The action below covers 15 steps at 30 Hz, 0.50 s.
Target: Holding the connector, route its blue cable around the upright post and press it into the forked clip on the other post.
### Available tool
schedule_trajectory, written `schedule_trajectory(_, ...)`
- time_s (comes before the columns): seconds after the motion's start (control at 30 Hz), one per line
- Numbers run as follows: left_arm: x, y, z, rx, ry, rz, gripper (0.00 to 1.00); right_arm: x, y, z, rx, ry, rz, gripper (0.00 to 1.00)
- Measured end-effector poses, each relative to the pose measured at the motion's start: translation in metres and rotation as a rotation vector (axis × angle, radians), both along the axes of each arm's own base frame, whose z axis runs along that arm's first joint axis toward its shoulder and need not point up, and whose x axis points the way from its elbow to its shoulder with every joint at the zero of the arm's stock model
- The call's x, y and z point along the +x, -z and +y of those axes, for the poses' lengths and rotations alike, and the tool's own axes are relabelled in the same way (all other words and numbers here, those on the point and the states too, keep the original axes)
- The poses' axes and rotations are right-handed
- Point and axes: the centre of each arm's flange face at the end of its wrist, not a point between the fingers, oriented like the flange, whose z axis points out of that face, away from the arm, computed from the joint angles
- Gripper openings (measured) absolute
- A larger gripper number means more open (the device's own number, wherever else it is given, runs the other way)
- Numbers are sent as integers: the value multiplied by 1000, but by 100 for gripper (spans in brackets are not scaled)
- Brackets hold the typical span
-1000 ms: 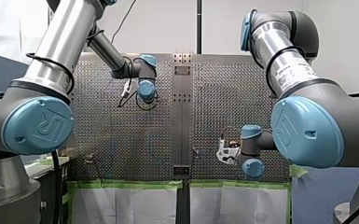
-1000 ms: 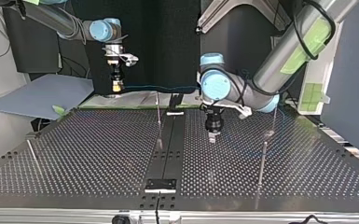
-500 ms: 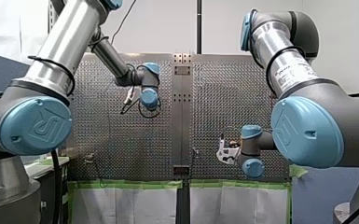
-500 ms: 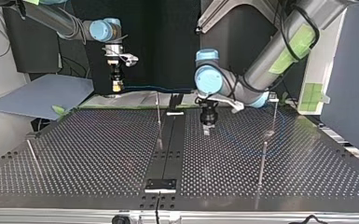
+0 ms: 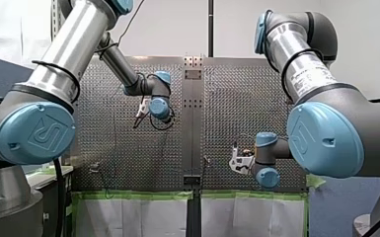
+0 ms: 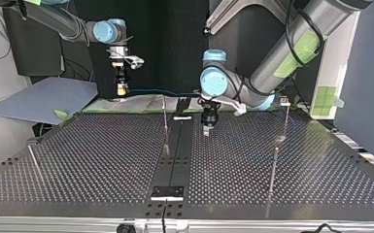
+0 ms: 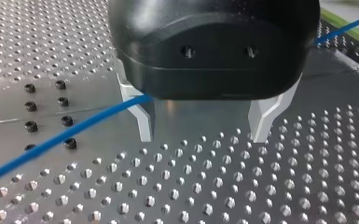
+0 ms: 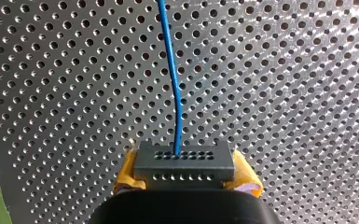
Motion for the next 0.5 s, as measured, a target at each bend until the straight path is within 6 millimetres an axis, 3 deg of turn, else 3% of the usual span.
schedule_trajectory(0.5, -7, 6, 3, 35, -1, 58, 99, 0, 0, 0, 0, 0, 1, 31)
